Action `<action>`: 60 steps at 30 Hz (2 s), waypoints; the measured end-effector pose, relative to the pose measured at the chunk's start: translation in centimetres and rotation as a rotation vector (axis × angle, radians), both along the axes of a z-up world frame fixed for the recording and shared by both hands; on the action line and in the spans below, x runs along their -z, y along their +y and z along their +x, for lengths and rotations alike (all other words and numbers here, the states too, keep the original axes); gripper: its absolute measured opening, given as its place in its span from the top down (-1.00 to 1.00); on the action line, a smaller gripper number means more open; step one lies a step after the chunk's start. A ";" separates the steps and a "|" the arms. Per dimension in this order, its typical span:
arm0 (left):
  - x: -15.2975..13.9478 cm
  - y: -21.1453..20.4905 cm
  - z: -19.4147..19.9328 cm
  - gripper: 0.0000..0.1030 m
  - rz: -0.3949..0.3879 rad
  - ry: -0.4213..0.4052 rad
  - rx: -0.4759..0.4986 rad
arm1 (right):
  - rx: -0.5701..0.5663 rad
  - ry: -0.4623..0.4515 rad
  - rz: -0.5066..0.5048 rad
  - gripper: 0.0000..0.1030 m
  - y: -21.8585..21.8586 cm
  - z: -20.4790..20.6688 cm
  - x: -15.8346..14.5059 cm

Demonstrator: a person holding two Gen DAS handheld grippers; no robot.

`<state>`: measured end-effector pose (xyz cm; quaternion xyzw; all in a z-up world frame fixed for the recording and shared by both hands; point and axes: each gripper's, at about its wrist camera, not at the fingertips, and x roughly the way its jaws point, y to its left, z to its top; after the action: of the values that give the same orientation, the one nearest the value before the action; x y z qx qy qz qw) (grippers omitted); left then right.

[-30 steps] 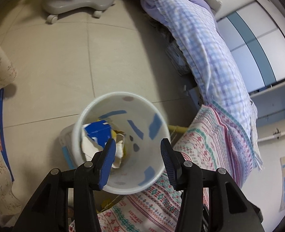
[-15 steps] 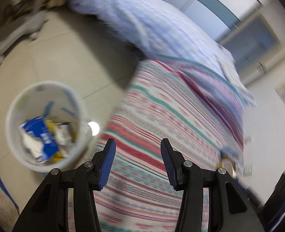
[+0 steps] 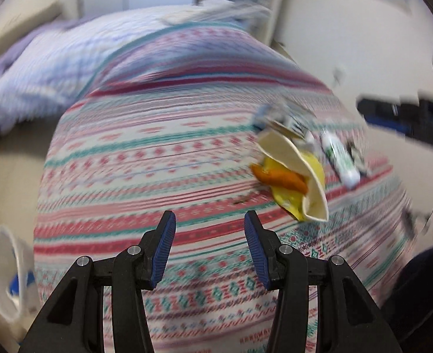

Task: Collect trash
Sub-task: 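Move both grippers back toward the remaining trash on the bedspread, then grasp the orange peel with left gripper while right gripper grasps white drink bottle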

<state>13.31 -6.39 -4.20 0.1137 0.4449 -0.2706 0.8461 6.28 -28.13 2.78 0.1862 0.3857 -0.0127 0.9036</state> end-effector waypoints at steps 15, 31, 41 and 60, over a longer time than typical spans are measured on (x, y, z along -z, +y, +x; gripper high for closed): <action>5.1 -9.0 0.9 0.01 0.289 -0.147 0.330 | 0.114 0.086 0.067 0.03 -6.2 -0.7 1.9; 1.9 -3.8 3.8 0.96 0.101 -0.028 0.109 | 0.231 0.208 0.250 0.03 -11.0 -0.6 5.9; 0.3 -0.5 3.2 0.96 -0.020 0.053 0.010 | 0.234 0.344 0.232 0.03 -9.7 0.6 8.8; -2.3 5.1 1.9 0.96 -0.122 0.082 -0.088 | 0.172 0.254 0.226 0.20 -5.1 1.3 7.7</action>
<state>15.22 -1.27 -1.86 0.0310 0.4665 -0.2643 0.8436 7.57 -33.20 -4.89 0.3155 0.4784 -0.0698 0.8165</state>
